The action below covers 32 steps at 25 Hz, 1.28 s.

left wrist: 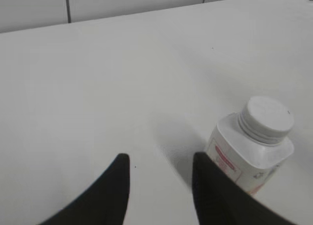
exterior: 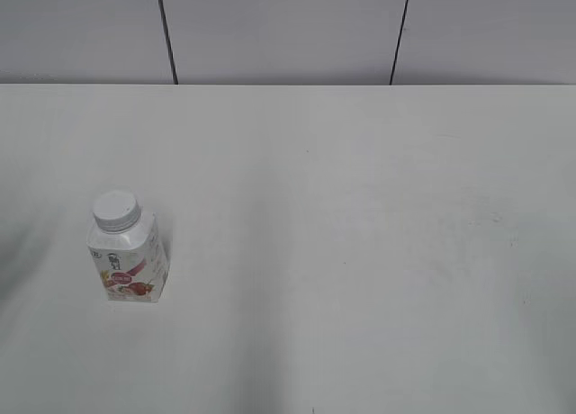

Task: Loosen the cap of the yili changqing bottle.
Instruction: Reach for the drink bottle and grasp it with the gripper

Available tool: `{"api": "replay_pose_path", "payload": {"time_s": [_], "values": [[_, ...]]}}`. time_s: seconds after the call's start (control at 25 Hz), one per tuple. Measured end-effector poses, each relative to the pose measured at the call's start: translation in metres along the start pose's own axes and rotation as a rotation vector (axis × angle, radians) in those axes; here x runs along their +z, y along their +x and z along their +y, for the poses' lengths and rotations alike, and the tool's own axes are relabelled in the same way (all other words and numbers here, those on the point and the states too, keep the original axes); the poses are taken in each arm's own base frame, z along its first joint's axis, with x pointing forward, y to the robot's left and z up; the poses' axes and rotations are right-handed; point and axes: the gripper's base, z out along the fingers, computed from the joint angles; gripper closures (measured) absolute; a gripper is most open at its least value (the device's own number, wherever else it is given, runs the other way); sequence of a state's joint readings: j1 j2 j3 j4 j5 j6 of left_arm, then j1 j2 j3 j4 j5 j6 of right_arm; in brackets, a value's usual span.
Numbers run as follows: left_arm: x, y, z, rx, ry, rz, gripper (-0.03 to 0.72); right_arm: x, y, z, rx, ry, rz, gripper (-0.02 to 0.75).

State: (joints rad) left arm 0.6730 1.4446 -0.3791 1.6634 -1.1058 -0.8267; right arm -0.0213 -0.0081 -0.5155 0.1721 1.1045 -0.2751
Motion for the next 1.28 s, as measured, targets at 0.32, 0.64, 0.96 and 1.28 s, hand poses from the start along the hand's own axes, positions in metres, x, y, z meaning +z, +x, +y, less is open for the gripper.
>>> {"api": "replay_pose_path", "payload": {"time_s": [0.32, 0.64, 0.96, 1.28], "values": [[0.001, -0.004, 0.009, 0.024, 0.047, 0.003, 0.049, 0.000, 0.000, 0.000, 0.000, 0.000, 0.000, 0.206], [0.002, -0.011, 0.021, 0.121, 0.144, 0.045, 0.181, 0.000, 0.000, 0.000, 0.000, 0.000, 0.000, 0.206], [0.001, -0.015, 0.025, 0.173, 0.146, 0.036, 0.253, 0.000, 0.000, 0.000, 0.000, 0.000, 0.000, 0.206], [0.001, -0.016, 0.025, 0.240, 0.149, 0.030, 0.295, 0.000, 0.000, 0.000, 0.000, 0.000, 0.000, 0.206]]}}
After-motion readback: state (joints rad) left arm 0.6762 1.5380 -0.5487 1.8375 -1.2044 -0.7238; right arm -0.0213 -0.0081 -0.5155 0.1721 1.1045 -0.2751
